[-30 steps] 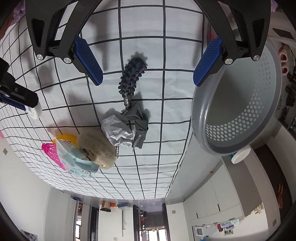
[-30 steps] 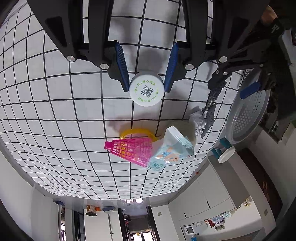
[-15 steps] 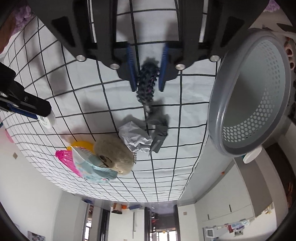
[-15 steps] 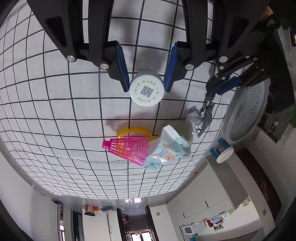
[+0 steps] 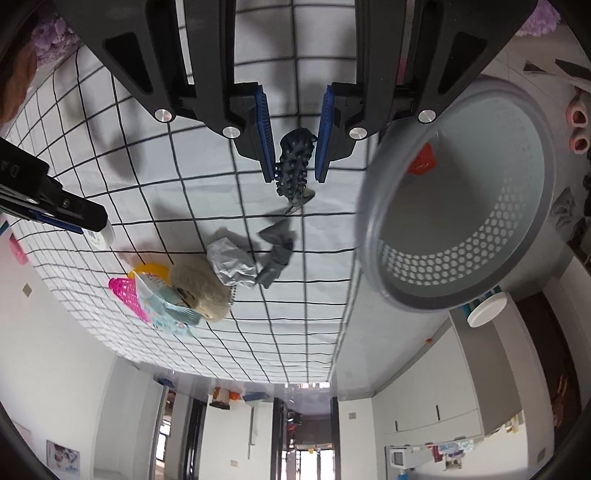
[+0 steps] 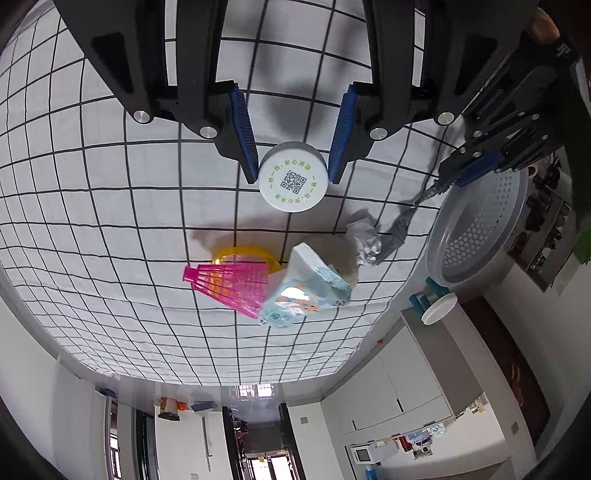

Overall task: Collect trash
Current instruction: 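Carry the brush and white lid over the grey basket with both tools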

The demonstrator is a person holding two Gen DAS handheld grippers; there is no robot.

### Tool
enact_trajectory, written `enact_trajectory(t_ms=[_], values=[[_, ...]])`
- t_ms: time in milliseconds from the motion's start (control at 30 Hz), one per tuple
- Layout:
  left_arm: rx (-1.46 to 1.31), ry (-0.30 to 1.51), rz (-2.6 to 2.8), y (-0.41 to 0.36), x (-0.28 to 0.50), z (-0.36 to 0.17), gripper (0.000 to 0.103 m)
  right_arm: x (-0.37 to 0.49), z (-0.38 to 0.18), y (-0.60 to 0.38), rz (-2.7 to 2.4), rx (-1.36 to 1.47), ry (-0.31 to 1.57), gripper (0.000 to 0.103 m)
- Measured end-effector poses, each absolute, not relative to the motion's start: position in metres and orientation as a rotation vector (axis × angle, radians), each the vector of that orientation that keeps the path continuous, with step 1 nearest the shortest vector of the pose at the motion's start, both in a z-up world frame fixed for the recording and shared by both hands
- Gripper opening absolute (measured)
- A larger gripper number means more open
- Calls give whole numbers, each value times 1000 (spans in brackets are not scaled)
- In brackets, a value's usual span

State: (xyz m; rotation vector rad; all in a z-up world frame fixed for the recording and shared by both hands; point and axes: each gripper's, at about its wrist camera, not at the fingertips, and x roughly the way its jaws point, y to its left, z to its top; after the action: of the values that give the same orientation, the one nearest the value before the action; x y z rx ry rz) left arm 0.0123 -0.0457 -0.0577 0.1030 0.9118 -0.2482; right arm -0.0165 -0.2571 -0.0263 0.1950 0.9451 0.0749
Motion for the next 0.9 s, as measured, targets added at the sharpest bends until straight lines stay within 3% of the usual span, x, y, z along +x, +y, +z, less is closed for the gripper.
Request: enact_trajectory(t_ms=[900], values=[[24, 866, -272, -2, -14, -29, 17, -30, -27, -211, 116, 214, 931, 38]])
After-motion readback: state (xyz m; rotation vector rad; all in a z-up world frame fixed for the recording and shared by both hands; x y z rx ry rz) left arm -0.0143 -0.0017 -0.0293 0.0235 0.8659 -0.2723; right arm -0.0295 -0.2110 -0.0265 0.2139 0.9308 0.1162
